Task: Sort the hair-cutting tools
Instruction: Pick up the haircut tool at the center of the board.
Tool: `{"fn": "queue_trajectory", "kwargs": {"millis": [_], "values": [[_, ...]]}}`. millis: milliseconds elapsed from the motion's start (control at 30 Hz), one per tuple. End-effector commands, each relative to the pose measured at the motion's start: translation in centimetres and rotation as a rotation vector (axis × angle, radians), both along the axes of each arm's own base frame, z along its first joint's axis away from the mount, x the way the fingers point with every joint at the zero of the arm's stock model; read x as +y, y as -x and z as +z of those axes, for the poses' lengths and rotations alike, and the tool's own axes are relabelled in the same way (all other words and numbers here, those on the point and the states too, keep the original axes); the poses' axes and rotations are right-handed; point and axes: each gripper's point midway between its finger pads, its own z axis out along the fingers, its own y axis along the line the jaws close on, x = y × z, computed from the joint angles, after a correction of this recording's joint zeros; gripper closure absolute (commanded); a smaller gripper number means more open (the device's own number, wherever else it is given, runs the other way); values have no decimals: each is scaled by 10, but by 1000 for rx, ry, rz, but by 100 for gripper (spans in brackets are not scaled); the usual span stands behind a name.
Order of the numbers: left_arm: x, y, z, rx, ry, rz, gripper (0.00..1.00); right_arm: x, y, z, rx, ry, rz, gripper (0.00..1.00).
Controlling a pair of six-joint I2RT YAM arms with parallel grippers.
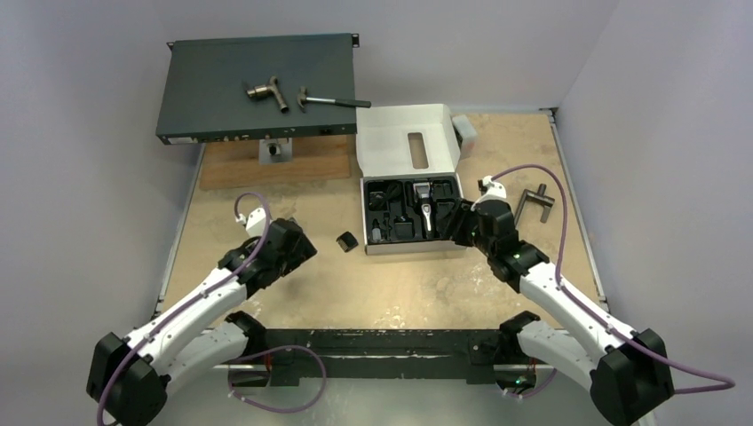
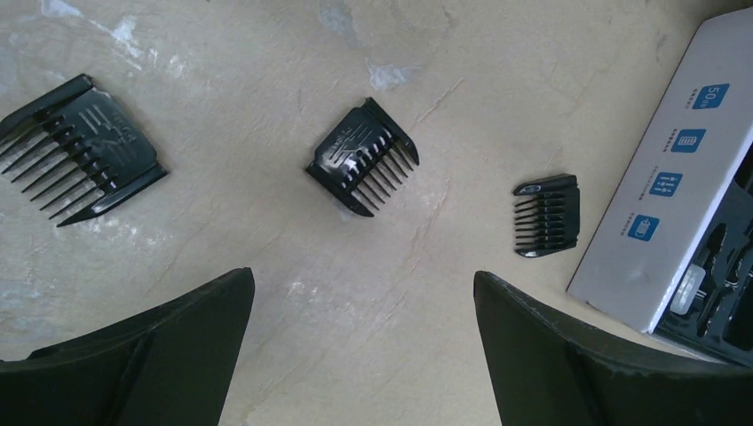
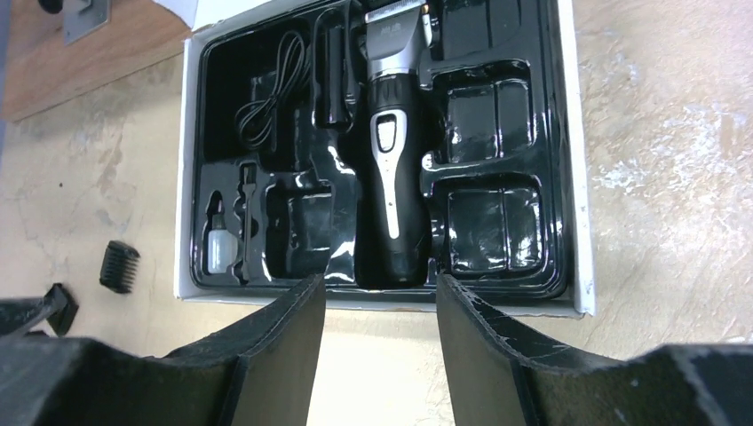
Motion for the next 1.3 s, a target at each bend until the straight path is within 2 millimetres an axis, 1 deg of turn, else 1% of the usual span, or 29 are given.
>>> {"fn": "queue_trajectory", "kwargs": {"millis": [0,167,267,367,433,567,633,700,767,833,933,1000,1167,1267], "values": [[-6,-25,20,-9,-29,6,6,11,1,19,-75,-39,69,51],[-3,-37,7,74,-71,108,6,15,4,28,-94,-59,99,51],[-6,-42,-2,126,-46,183,6,18,5,32,-103,-69,112,51],[-24,-50,-9,131,38,198,6,21,8,34,-110,-83,136,51],[-39,-60,-8,103,95,186,6,22,9,34,-115,-89,145,51],[-63,-78,-1,105,86,111,6,24,11,32,-111,-93,156,51],[-78,-88,-1,105,90,46,7,24,12,31,-108,-95,161,51],[-91,-92,0,115,63,-48,6,24,12,31,-109,-94,161,51],[-92,-91,-1,136,-10,-117,5,24,13,32,-111,-91,162,51],[-89,-89,-5,147,-48,-145,4,23,13,33,-119,-88,161,51],[-81,-89,-13,176,-88,-140,5,25,12,35,-125,-96,168,51],[-81,-94,-14,179,-98,-133,7,28,11,35,-123,-104,176,51],[-92,-108,-24,210,-107,-154,12,27,13,39,-125,-103,179,51],[-100,-111,-31,221,-89,-167,16,24,16,44,-136,-100,172,51]]}}
